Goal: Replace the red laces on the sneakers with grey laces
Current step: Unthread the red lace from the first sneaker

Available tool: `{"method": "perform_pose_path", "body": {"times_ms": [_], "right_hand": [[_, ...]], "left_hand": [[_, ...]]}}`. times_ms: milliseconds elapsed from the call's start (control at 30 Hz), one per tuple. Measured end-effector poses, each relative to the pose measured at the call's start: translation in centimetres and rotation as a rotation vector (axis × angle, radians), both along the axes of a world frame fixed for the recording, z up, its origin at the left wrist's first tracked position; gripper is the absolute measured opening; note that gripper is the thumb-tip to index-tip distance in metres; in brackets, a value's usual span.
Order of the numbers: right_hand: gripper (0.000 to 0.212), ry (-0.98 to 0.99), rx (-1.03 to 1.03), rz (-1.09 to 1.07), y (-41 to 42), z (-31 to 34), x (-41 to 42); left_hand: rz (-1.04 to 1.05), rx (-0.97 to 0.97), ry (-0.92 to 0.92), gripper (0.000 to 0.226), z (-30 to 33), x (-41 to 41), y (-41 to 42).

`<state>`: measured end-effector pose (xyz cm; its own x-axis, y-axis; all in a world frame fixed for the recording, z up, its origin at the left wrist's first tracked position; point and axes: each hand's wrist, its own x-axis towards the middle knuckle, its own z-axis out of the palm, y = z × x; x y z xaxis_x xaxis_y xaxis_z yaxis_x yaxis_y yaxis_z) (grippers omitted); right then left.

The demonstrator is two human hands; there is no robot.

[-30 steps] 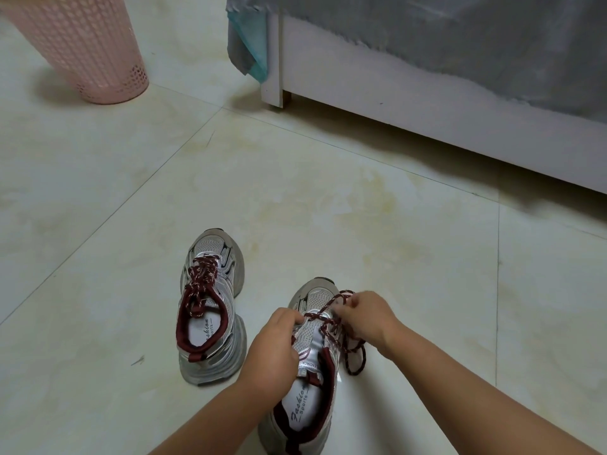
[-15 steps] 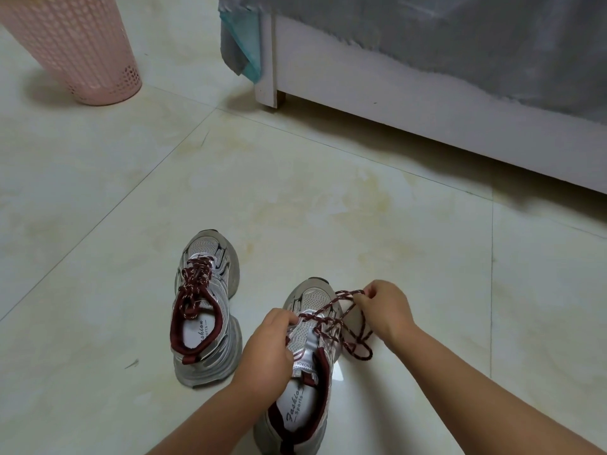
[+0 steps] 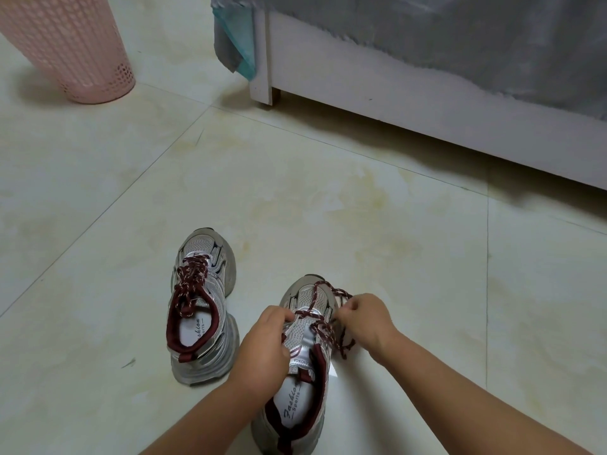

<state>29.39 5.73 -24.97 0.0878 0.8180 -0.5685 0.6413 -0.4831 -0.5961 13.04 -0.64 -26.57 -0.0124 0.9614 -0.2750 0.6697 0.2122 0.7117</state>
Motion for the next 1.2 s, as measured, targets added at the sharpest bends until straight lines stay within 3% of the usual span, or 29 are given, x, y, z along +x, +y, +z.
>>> {"method": "perform_pose_path", "body": {"times_ms": [133, 333, 433, 600, 733, 833, 933, 1033, 1100, 1200], "right_hand": [[0.041, -0.082, 0.08, -0.114, 0.7, 0.2, 1.4], [0.043, 0.143, -0.271, 0.057, -0.8, 0.2, -0.3], [0.04, 0.209, -0.232, 0.018, -0.9, 0.1, -0.5], [0.042, -0.099, -0.08, -0.032, 0.8, 0.6, 1.9], [0.031, 0.052, -0.216, 0.091, -0.5, 0.6, 0.9], [0.046, 0.242, -0.236, -0.009, -1.1, 0.2, -0.8], [0.05, 0.247, -0.169, -0.003, -1.0, -0.2, -1.5], [0.033, 0.27, -0.155, -0.068, -1.3, -0.4, -1.6], [0.022, 0.229, -0.112, -0.108, -1.3, -0.5, -1.4], [0.033, 0.024, 0.045, -0.189, -0.1, -0.6, 0.1]], "left_hand": [[-0.001, -0.008, 0.007, 0.05, 0.1, -0.1, -0.1], [0.005, -0.011, 0.005, 0.049, 0.3, 0.1, 0.0], [0.009, -0.013, 0.004, 0.047, 0.3, -0.1, -0.1], [0.009, -0.019, 0.011, 0.048, 0.2, -0.2, -0.2], [0.018, -0.013, 0.025, 0.047, 0.2, -0.1, -0.1], [0.021, -0.005, 0.013, 0.048, 0.2, 0.0, -0.1], [0.02, -0.003, 0.004, 0.048, 0.3, -0.1, -0.1], [0.02, -0.002, 0.023, 0.048, 0.2, -0.1, -0.2], [0.016, -0.007, 0.017, 0.048, 0.1, -0.1, -0.2], [0.012, -0.011, 0.013, 0.048, 0.0, -0.1, -0.2]]}}
